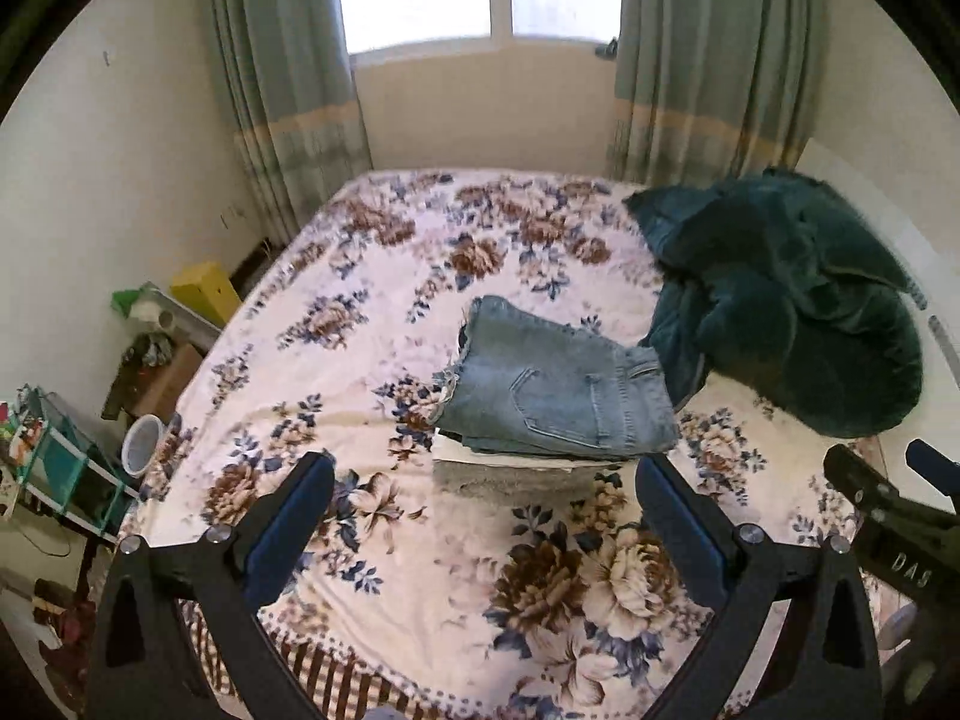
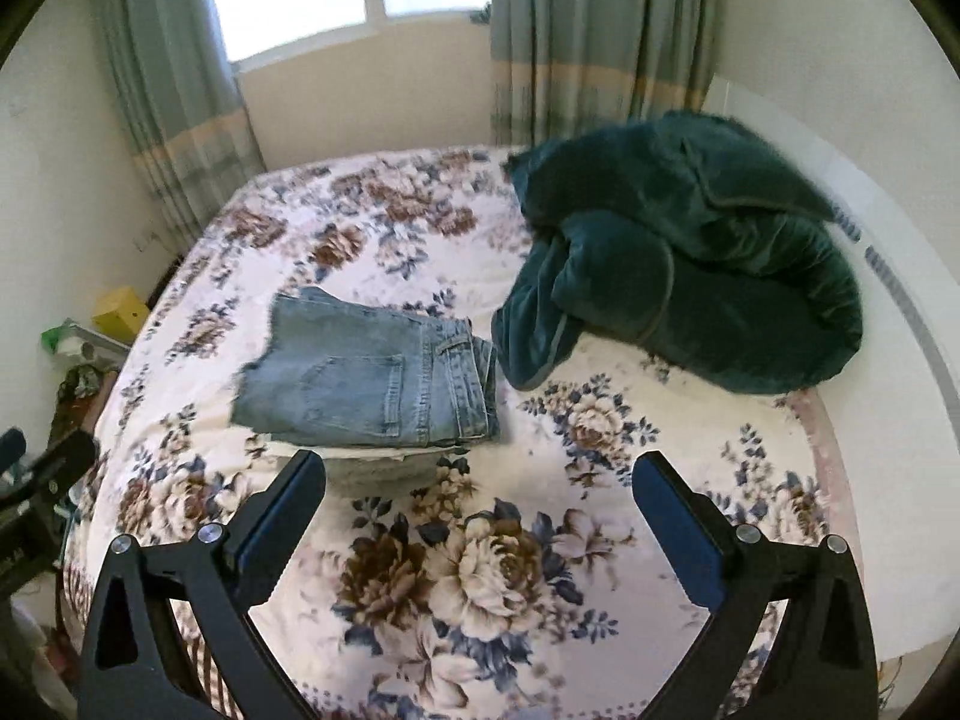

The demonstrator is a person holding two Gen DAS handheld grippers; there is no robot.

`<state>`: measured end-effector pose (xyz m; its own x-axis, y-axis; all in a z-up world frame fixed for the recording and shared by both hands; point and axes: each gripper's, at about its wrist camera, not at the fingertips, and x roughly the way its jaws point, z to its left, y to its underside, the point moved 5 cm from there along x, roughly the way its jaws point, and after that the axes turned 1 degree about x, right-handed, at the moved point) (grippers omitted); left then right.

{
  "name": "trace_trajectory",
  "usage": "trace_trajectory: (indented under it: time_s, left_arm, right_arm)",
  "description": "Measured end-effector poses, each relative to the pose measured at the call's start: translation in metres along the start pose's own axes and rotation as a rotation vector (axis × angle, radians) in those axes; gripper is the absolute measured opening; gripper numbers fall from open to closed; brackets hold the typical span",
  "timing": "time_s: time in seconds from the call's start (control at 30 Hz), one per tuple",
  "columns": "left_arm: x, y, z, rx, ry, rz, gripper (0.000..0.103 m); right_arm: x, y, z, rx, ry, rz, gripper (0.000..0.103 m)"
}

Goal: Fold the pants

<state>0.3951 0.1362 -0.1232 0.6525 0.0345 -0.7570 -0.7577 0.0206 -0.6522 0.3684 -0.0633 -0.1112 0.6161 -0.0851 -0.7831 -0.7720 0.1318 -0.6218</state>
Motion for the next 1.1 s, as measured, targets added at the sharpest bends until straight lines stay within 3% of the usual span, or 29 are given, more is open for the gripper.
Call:
trace_trajectory:
  time_s: [0.23, 0.47, 0.6, 0.93, 1.1]
  left_arm:
    - [-0.104, 0.032, 0.004, -0.012, 0.005, -0.096, 0.103]
    - [-0.160, 0.058, 0.020, -0.038, 0.001, -0.124, 0.103]
    - [-0.177, 0.065, 0.029, -0.036, 0.016, -0.153, 0.103]
    - [-0.176, 0.070, 0.054, -0.007, 0.053, -0.148, 0.103]
    - [-0.172, 0.070, 0.064, 0.014, 0.051, -0.157, 0.103]
  right_arm:
    - [-0.134, 0.040, -0.001, -0.045, -0.037, -0.110, 0.103]
    - [-0.238, 0.081, 0.003, -0.074, -0.060, -0.169, 0.103]
    - [-0.276, 0.094, 0.012, -0.084, -0.037, -0.204, 0.103]
    - [-0.311, 0.101, 0.044, -0.071, -0.008, -0.199, 0.103]
    - [-0.306, 0.090, 0.054, -0.059, 0.012, -0.193, 0.103]
